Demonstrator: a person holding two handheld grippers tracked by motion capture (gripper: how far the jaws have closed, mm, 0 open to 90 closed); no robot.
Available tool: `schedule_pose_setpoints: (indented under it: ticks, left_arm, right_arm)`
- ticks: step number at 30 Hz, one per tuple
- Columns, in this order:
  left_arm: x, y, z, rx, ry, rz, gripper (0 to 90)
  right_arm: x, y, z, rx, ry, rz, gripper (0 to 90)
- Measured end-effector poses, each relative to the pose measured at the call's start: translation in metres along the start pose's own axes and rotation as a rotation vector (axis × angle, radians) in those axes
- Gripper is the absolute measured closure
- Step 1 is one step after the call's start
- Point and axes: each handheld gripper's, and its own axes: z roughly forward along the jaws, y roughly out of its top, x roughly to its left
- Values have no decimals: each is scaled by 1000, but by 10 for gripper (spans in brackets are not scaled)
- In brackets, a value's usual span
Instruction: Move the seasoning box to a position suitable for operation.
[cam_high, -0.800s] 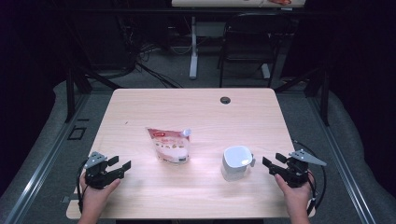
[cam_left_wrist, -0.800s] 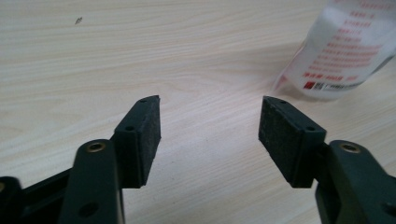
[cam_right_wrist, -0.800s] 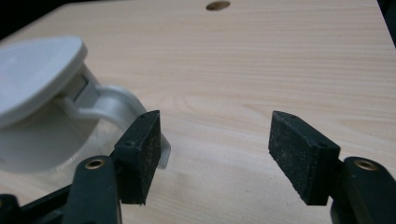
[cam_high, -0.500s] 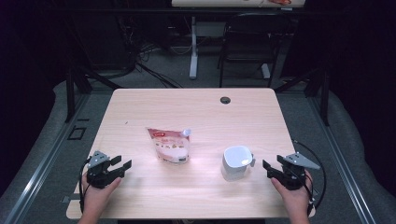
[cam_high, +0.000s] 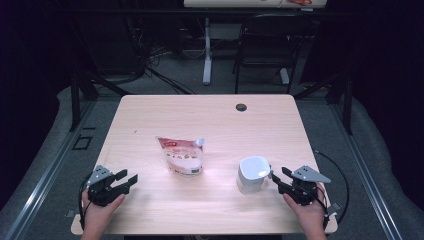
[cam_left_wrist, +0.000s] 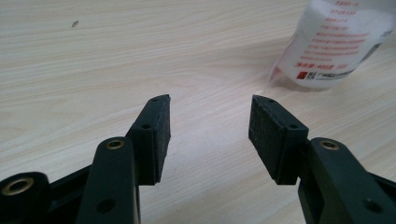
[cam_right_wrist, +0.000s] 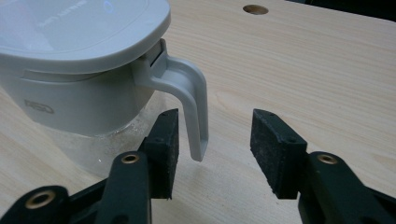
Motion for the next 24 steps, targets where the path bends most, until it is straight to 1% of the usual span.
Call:
schedule_pose_setpoints:
  ticks: [4,5,6,8,10,12,14,15,19,22,23,24]
  left_arm:
    - [-2,0,0,-1,6,13,485]
    - [-2,0,0,2,5,15,485]
    - [-2,0,0,0,5,17,485]
    - [-3,0,0,2,8,17,485]
    - [-3,0,-1,6,8,19,485]
    - [-3,0,-1,15,3,22,485]
    - [-4,-1,-1,23,-14,22,491]
    - [-4,-1,-1,30,-16,26,499]
    - [-6,-1,1,35,-30,30,509]
    - [-7,-1,3,44,-28,25,510]
    - [-7,-1,4,46,-29,23,510]
    - [-7,-1,4,46,-29,23,510]
  right_arm:
    - [5,0,4,9,7,-9,540]
    - [6,1,6,20,7,-21,540]
    - [8,1,7,15,3,-27,542]
    - [9,2,9,18,-13,-31,577]
    - [9,2,11,11,-19,-22,598]
    - [10,2,14,25,-18,-25,612]
    - [10,2,15,35,-27,-45,640]
    - [10,2,15,33,-25,-48,652]
    - [11,2,16,32,-28,-52,688]
    - [13,2,19,28,-32,-49,738]
    - [14,3,19,34,-36,-57,760]
    - [14,3,19,34,-36,-57,760]
